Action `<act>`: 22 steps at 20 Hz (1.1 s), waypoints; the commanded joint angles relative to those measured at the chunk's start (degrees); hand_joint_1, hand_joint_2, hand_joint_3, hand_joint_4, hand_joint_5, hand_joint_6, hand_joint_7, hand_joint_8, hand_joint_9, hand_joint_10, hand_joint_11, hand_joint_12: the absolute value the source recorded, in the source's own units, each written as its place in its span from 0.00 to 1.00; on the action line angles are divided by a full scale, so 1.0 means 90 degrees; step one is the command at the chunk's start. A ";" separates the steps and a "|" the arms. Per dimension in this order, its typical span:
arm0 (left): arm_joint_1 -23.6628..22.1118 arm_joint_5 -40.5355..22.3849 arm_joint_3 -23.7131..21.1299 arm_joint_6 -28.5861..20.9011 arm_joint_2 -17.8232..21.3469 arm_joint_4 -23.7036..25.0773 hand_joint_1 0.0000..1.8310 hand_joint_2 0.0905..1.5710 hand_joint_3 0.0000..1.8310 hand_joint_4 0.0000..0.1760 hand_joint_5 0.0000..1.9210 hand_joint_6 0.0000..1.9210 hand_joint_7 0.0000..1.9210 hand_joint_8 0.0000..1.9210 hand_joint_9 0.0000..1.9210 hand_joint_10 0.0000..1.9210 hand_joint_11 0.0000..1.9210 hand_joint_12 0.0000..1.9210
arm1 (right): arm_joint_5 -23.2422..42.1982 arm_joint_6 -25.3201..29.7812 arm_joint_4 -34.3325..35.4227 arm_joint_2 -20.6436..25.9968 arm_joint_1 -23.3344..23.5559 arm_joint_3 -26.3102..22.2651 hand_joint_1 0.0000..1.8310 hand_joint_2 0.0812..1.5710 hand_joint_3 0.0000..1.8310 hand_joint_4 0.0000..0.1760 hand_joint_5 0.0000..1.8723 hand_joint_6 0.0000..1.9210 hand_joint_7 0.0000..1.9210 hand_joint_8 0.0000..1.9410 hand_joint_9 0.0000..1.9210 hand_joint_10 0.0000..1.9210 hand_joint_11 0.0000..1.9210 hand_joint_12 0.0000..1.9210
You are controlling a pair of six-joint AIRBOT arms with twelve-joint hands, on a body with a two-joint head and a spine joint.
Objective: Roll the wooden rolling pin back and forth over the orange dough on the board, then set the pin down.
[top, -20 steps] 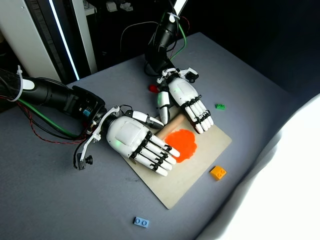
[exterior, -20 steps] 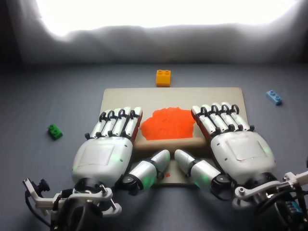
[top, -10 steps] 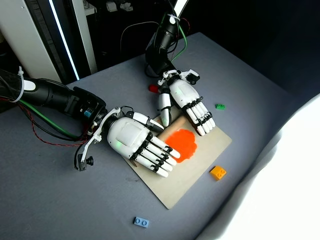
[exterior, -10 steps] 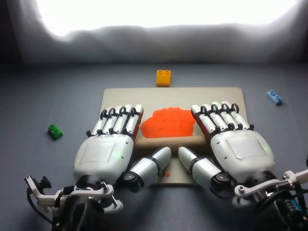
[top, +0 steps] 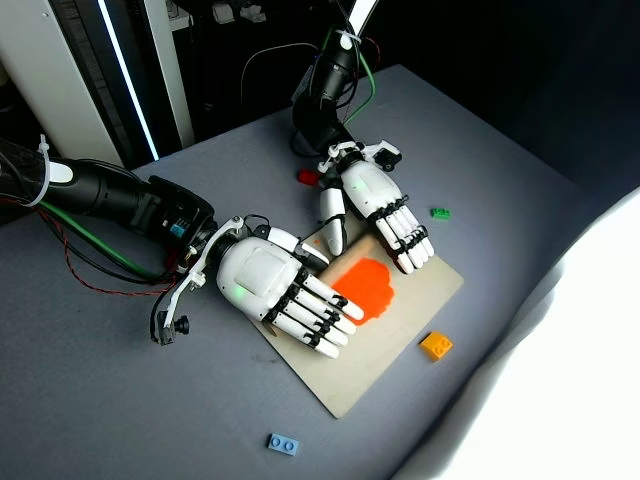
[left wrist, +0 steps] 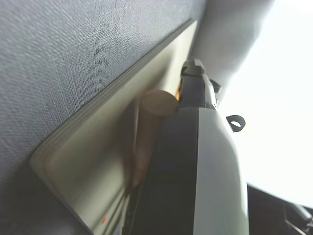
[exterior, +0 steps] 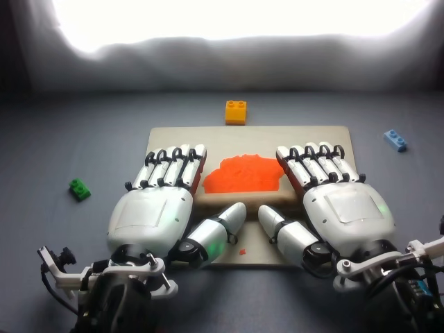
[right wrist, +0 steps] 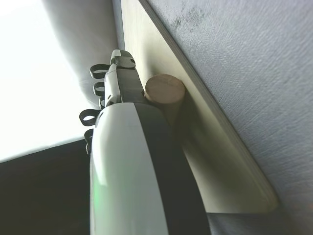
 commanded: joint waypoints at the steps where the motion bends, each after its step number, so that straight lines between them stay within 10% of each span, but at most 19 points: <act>1: -0.0047 -0.0490 0.0064 0.0017 -0.0008 0.0280 0.00 0.84 0.01 0.00 0.00 0.00 0.00 0.00 0.00 0.00 0.00 0.00 | 0.0537 0.0030 -0.0338 0.0006 0.0064 0.0033 0.00 0.86 0.01 0.00 0.03 0.00 0.03 0.00 0.00 0.00 0.00 0.00; 22: -0.0161 0.0057 0.0385 0.0124 -0.0052 0.0400 0.00 0.86 0.01 0.00 0.00 0.00 0.01 0.00 0.01 0.00 0.00 0.00 | 0.0287 0.0093 -0.0020 -0.0059 0.0231 0.0274 0.00 0.86 0.01 0.00 0.02 0.00 0.02 0.00 0.00 0.00 0.00 0.00</act>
